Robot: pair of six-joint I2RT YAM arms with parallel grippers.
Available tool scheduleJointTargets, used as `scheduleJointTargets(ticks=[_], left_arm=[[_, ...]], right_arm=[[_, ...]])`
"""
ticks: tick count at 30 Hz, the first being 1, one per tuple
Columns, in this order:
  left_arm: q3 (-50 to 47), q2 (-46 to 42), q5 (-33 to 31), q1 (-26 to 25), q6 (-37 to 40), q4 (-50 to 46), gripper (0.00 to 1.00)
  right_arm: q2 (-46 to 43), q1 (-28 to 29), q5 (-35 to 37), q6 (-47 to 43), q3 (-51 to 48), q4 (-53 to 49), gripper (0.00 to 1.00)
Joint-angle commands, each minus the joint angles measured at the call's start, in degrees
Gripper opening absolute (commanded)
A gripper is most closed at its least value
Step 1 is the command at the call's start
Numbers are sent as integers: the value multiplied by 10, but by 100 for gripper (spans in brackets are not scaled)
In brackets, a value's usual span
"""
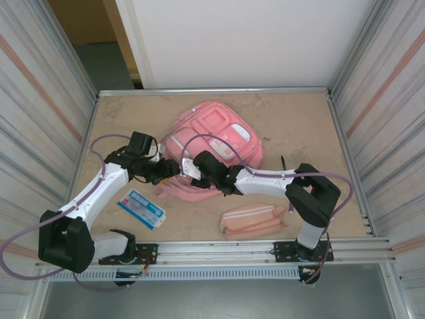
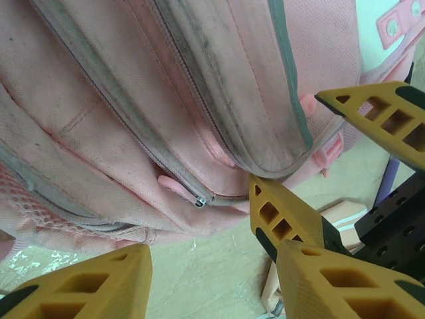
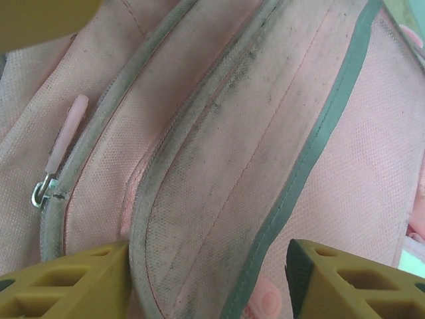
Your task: Pack the student bag
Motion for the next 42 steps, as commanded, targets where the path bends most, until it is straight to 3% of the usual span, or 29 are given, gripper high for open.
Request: scheduleJointTargets(ticks=[1, 8, 10, 14, 17, 21, 25, 30, 34, 42], left_arm=[[-1, -15, 40, -4, 33, 17, 52], [-13, -26, 38, 6, 57, 51, 55], [-26, -34, 59, 21, 48, 73, 55], [-57, -54, 123, 66, 30, 117, 55], [-68, -73, 125, 71, 29, 156, 55], [-28, -71, 97, 43, 70, 144, 55], [-1, -52, 102, 19, 133, 167, 53], [-18, -39, 80, -8, 200, 200, 51], [-59, -49, 28, -23, 181, 253, 47], [-89, -48, 22, -60, 220, 324, 45]], right_arm=[[18, 6, -2, -54, -6, 25, 61], [72, 12, 43, -126, 3, 70, 60], [74, 17, 64, -138, 7, 79, 56], [31, 10, 34, -135, -12, 99, 20], [-21, 1, 6, -130, -42, 127, 9], [-76, -28, -71, -113, -55, 113, 5], [-103, -60, -93, -93, -61, 99, 0], [-131, -117, -159, -37, -58, 93, 0], [-142, -144, -197, -15, -55, 88, 0], [-145, -181, -259, 22, -43, 66, 0]])
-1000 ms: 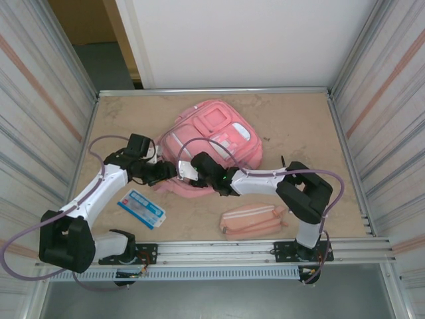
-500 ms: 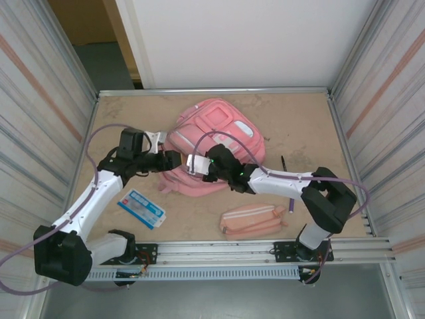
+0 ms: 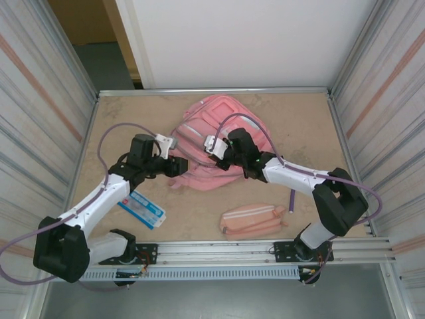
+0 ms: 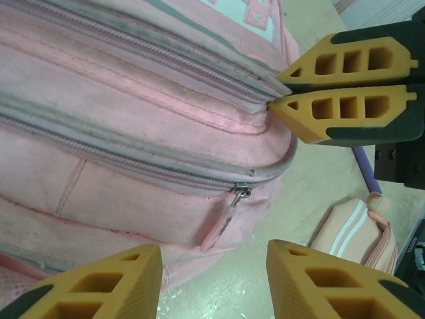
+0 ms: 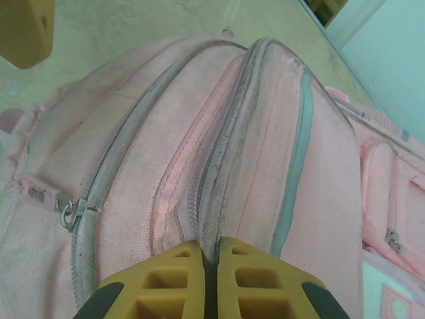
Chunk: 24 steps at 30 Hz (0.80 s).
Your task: Pack the student bag
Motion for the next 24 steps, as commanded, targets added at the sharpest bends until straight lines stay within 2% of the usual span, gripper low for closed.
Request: scheduleJointTargets(ticks=[1, 6, 10, 17, 20, 24], left_arm=[[-8, -4, -14, -25, 35, 54, 45], [-5, 24, -9, -48, 43, 66, 40], [-7, 37, -66, -54, 35, 52, 36], [-3, 60, -46, -73, 53, 59, 36], [15, 74, -50, -73, 62, 25, 36], [1, 88, -74, -74, 55, 42, 36]], right_arm=[[-31, -15, -44, 44, 22, 8, 0], [-25, -26, -69, 69, 25, 9, 0], [-24, -30, -81, 81, 29, 8, 0], [-25, -37, -99, 101, 38, 5, 0], [-23, -36, -98, 109, 37, 10, 0], [-20, -36, -114, 121, 39, 8, 0]])
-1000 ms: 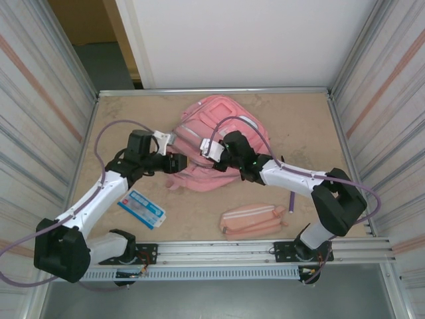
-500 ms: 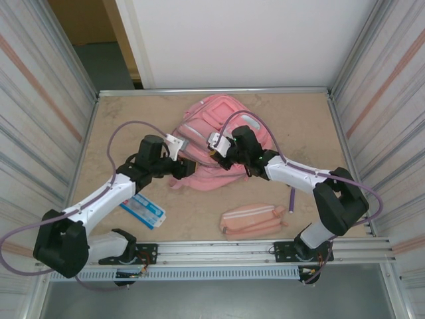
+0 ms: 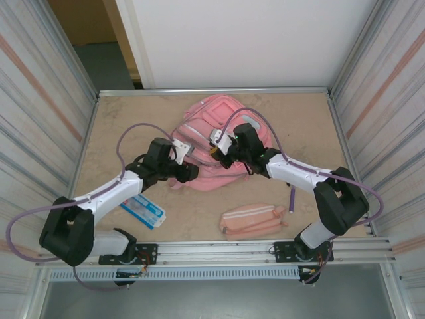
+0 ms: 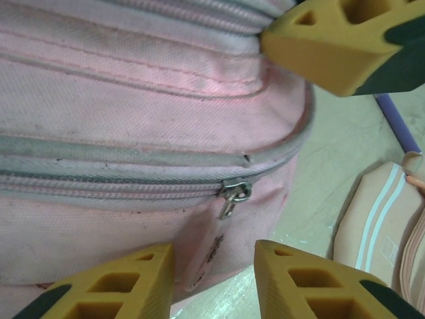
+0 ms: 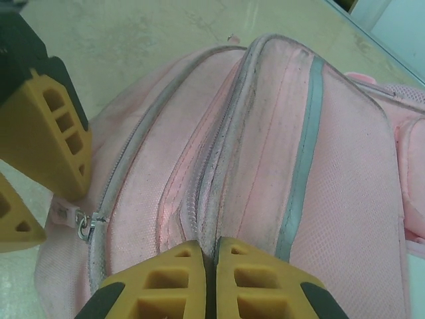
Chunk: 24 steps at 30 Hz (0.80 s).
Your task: Pack the student bag
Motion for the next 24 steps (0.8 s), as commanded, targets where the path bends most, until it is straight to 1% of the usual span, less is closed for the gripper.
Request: scheduleJointTargets(ticks=[1, 7, 8, 10, 14, 17, 19, 22, 24], left_arm=[[3, 14, -29, -2, 13, 1, 35], [22, 62, -37, -12, 33, -4, 30], [24, 65, -33, -11, 37, -4, 25], [27, 62, -21, -12, 43, -1, 18], [3, 31, -3, -12, 57, 43, 11], [-15, 0, 8, -12, 66, 65, 0], [-35, -19, 11, -11, 74, 86, 0], [-71, -37, -25, -9, 72, 128, 0], [-82, -38, -33, 3, 63, 140, 0]], right_arm=[[-21, -3, -31, 38, 29, 27, 0], [-20, -3, -45, 62, 30, 42, 0], [-20, -3, -47, 65, 29, 44, 0], [-20, -3, -47, 68, 28, 46, 0], [-19, -2, -41, 56, 31, 28, 0], [-30, -1, -27, 32, 23, 10, 0], [-37, -1, -12, 2, 26, -21, 0], [-52, -3, 14, -56, 40, -90, 0], [-59, -1, 33, -83, 44, -117, 0]])
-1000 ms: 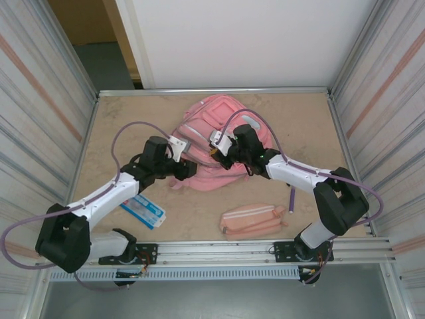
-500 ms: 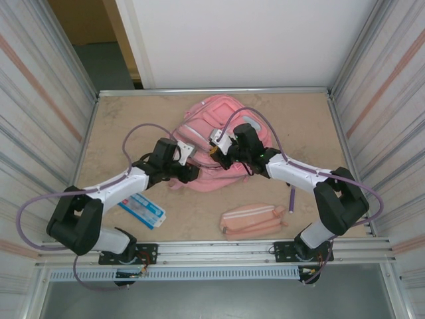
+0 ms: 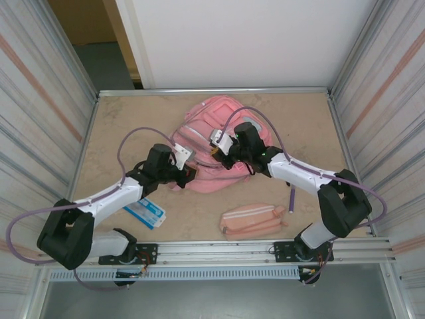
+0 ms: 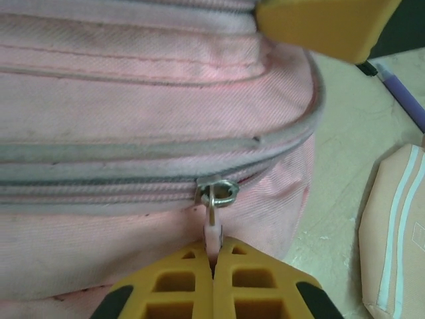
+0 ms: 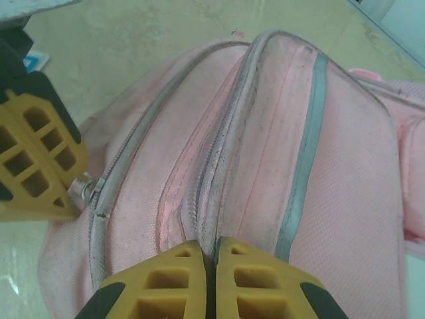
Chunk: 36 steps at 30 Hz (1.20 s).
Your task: Pack the student bag
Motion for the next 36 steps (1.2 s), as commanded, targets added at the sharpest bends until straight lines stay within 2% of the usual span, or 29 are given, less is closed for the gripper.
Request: scheduleJointTargets(ticks=[1, 3, 5, 9, 12, 15, 17, 21, 26, 30, 33, 34, 36], left_arm=[[-20, -15, -21, 19, 2, 54, 0], [-26, -13, -31, 35, -8, 63, 0], [-29, -7, -72, 49, -28, 66, 0], [-23, 9, -103, 52, -24, 67, 0], [-45, 1, -116, 52, -44, 106, 0], [-63, -7, -126, 51, -111, 127, 0], [-82, -8, -97, 51, -157, 161, 0], [-104, -37, -107, 13, -191, 159, 0], [-92, -91, -158, -67, -157, 79, 0], [-90, -153, -189, -66, -135, 25, 0], [-96, -184, -209, -66, -140, 26, 0], [-97, -182, -211, -67, -151, 30, 0], [-78, -159, -199, -66, -182, 11, 0]], right_arm=[[-41, 1, 37, -73, 34, -68, 0], [-41, 1, 50, -99, 45, -97, 0], [-40, 6, 72, -127, 54, -126, 0], [-26, 14, 109, -190, 69, -166, 0], [-4, 17, 160, -243, 85, -196, 0], [25, 13, 233, -310, 102, -202, 0], [38, 9, 241, -354, 108, -188, 0], [41, -13, 164, -376, 124, -148, 0], [68, -37, 46, -391, 230, -260, 0], [49, -32, 17, -425, 218, -227, 0], [41, -39, 11, -461, 192, -197, 0], [43, -45, 5, -462, 192, -198, 3], [55, -61, -19, -438, 204, -212, 18]])
